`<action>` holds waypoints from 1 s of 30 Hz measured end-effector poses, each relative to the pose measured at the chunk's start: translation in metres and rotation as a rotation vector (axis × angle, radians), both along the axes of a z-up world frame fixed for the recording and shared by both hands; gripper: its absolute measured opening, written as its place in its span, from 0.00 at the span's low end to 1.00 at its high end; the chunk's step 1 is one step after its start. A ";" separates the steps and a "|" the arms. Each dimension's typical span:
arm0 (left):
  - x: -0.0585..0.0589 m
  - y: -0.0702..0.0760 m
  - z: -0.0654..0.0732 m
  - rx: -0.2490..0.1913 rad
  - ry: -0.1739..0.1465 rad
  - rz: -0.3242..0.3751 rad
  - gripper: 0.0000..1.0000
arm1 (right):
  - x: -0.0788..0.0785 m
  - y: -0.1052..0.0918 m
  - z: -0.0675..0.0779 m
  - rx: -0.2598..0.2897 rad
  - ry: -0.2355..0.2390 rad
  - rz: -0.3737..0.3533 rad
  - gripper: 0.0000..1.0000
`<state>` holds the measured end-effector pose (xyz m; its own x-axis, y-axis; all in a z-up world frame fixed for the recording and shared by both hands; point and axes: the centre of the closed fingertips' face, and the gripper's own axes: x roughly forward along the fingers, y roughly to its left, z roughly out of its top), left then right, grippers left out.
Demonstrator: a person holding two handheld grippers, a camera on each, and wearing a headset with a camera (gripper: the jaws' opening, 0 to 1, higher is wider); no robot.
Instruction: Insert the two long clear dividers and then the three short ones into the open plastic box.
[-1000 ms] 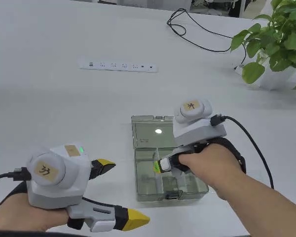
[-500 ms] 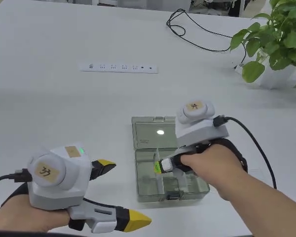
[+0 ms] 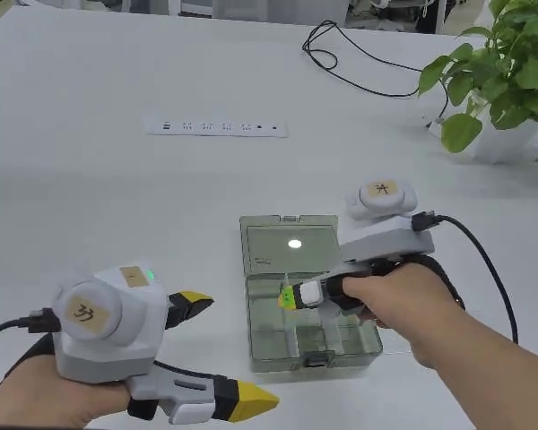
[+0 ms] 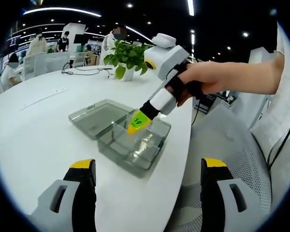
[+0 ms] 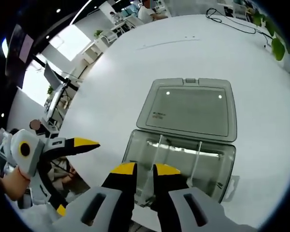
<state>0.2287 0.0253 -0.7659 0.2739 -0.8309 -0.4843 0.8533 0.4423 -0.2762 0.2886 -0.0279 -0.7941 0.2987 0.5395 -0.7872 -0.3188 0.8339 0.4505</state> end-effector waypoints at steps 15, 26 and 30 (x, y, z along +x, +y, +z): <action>0.000 0.003 0.006 0.010 -0.012 0.034 0.91 | 0.005 0.002 0.044 0.164 -0.074 0.010 0.23; -0.001 0.004 0.012 0.014 -0.022 0.067 0.90 | 0.000 -0.011 0.067 0.206 -0.147 0.095 0.31; -0.002 0.005 0.014 0.017 -0.025 0.072 0.90 | -0.003 -0.021 0.071 0.208 -0.174 0.132 0.33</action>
<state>0.2266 0.0299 -0.7521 0.3451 -0.8005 -0.4900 0.8257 0.5071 -0.2469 0.2858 -0.0494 -0.7229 0.3360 0.7268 -0.5991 -0.5054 0.6759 0.5364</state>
